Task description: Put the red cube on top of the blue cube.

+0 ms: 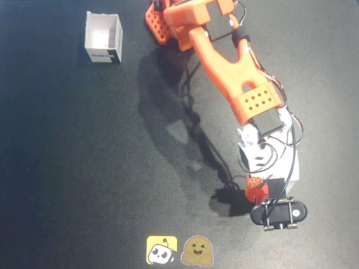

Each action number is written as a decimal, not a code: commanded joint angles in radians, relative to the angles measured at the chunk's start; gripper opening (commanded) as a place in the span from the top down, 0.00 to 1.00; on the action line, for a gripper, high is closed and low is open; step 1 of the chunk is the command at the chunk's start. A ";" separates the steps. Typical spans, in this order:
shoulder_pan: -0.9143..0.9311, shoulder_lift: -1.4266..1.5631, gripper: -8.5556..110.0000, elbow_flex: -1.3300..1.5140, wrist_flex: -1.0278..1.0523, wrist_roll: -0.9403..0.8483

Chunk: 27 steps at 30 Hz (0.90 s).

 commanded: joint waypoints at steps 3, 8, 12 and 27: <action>-0.015 0.014 0.75 -0.067 -0.017 0.023; -0.023 0.015 0.75 -0.069 -0.017 0.035; -0.029 0.015 0.75 -0.071 -0.018 0.043; -0.034 0.021 0.75 -0.075 -0.018 0.040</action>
